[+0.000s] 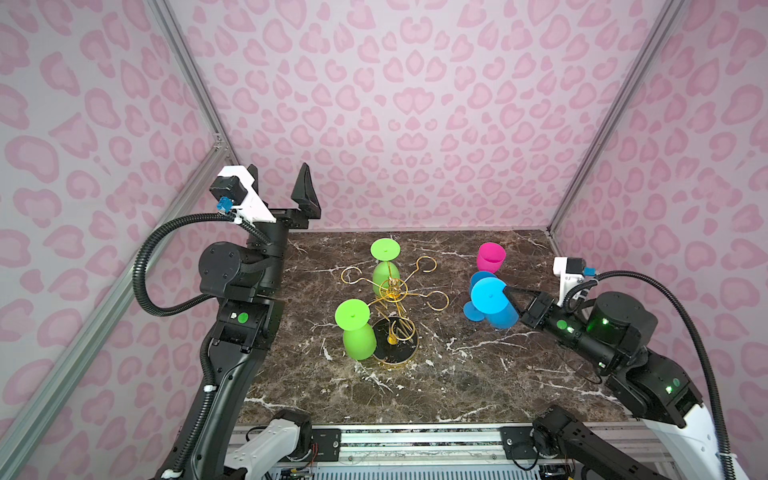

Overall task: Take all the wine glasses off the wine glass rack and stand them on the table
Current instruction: 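Raise the cyan glass high with the right gripper while the left gripper rises, then bring the cyan glass foot to the left gripper and close it there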

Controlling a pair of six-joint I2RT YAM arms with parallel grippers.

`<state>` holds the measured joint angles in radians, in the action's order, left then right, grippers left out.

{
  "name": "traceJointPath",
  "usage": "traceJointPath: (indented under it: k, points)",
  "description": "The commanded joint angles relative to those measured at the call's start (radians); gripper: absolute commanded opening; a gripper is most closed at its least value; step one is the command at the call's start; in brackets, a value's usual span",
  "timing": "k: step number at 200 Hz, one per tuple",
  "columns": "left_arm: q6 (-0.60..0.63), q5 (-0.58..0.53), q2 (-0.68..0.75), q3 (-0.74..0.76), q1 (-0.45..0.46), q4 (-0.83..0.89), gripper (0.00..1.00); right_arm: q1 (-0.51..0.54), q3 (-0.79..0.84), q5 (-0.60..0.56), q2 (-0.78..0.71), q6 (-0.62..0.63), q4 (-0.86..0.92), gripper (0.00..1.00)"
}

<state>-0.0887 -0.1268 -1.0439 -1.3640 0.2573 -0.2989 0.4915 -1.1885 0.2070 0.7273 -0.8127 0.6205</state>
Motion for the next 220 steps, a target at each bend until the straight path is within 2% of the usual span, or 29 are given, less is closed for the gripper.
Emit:
traceJointPath:
  k: [1,22,52,99,129,153,175,200,220]
  points:
    - [-0.105,0.024,-0.011,-0.019,-0.002,0.021,0.99,-0.088,-0.080,0.103,0.065,0.137,-0.036,0.00]
    - [-0.261,0.119,-0.030,-0.032,-0.033,0.057,0.94,-0.134,-0.158,0.173,0.170,0.169,-0.109,0.00]
    - [-0.456,0.346,-0.086,-0.074,-0.077,0.097,0.84,-0.136,-0.287,0.202,0.306,0.237,-0.181,0.00]
    - [-0.599,0.788,-0.220,-0.208,-0.086,0.149,0.80,-0.124,-0.466,0.289,0.470,0.297,-0.308,0.00]
    - [-0.656,0.974,-0.325,-0.277,-0.087,0.125,0.76,-0.111,-0.548,0.379,0.570,0.294,-0.386,0.00]
    - [-0.728,1.139,-0.423,-0.346,-0.083,0.067,0.74,-0.068,-0.631,0.411,0.641,0.349,-0.376,0.00]
    - [-0.788,1.243,-0.487,-0.398,-0.072,0.027,0.70,-0.031,-0.679,0.421,0.685,0.382,-0.368,0.00]
    - [-0.785,1.344,-0.537,-0.458,-0.040,0.037,0.70,-0.009,-0.714,0.440,0.724,0.401,-0.378,0.00]
    - [-0.793,1.379,-0.575,-0.496,-0.021,0.046,0.69,0.011,-0.753,0.452,0.755,0.420,-0.364,0.00]
